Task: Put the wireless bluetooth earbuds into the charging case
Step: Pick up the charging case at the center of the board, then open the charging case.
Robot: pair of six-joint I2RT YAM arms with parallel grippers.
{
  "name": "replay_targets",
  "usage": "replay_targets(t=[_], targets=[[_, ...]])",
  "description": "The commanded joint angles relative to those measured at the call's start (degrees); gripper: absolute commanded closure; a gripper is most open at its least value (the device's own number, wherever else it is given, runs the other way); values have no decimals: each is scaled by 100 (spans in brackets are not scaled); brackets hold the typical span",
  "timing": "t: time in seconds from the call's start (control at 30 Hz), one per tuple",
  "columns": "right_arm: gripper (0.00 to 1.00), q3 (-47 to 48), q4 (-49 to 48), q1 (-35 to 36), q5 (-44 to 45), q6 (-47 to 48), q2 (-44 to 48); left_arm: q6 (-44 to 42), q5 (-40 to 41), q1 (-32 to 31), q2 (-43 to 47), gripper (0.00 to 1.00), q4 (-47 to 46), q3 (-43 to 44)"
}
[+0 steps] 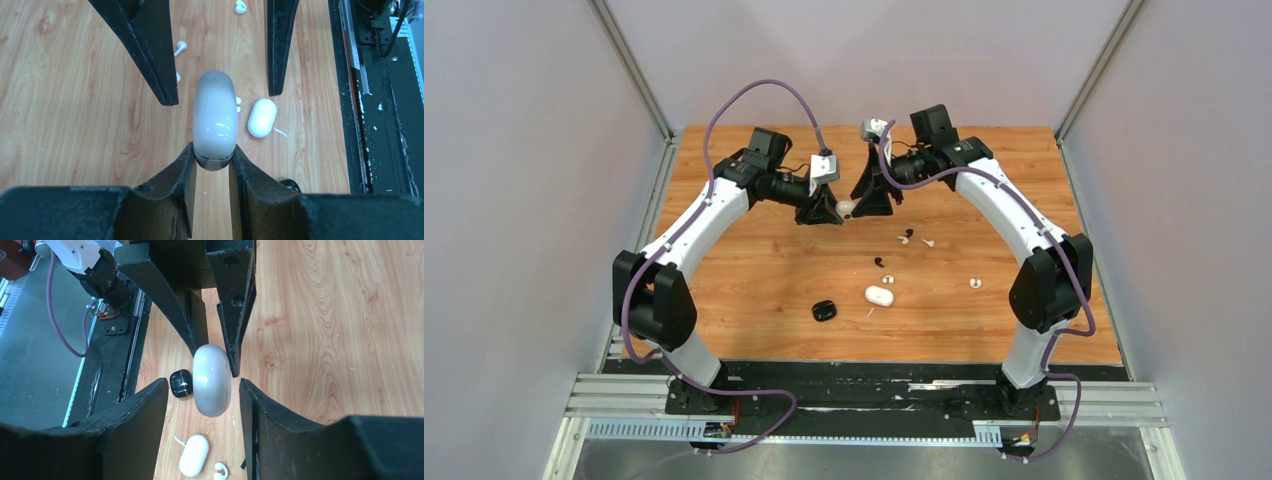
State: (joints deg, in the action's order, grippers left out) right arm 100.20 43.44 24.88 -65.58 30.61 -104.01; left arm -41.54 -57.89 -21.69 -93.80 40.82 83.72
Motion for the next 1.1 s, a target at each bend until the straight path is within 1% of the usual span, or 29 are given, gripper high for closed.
replay_targets(t=[0.0, 0.13, 0.2, 0.37, 0.43, 0.5, 0.57, 0.67, 0.77, 0.87, 1.0, 1.07], targets=[[47, 241, -16, 77, 28, 260, -42, 208, -219, -28, 149, 100, -185, 226], [48, 174, -11, 87, 166, 312, -30, 354, -252, -28, 126, 100, -253, 257], [55, 153, 7, 87, 209, 323, -16, 379, -251, -28, 125, 100, -282, 247], [62, 101, 51, 87, 318, 401, 9, 417, -241, -28, 124, 100, -323, 248], [68, 81, 74, 91, 352, 439, 12, 427, -236, -28, 125, 100, -340, 254], [78, 78, 87, 87, 359, 454, 12, 432, -228, -28, 111, 100, -346, 265], [85, 78, 93, 87, 357, 459, 12, 477, -223, -28, 101, 100, -376, 279], [88, 61, 98, 89, 379, 455, 12, 581, -219, -27, 111, 100, -474, 249], [99, 50, 135, 87, 352, 432, -3, 637, -157, -30, 135, 100, -590, 203], [100, 56, 138, 51, 241, 314, -30, 615, -18, -28, 181, 100, -715, 82], [100, 115, 181, -84, -155, 32, -141, 276, 268, -28, 264, 100, -895, -154], [100, 162, 212, -139, -337, -133, -226, 128, 449, -32, 326, 100, -1221, -320]])
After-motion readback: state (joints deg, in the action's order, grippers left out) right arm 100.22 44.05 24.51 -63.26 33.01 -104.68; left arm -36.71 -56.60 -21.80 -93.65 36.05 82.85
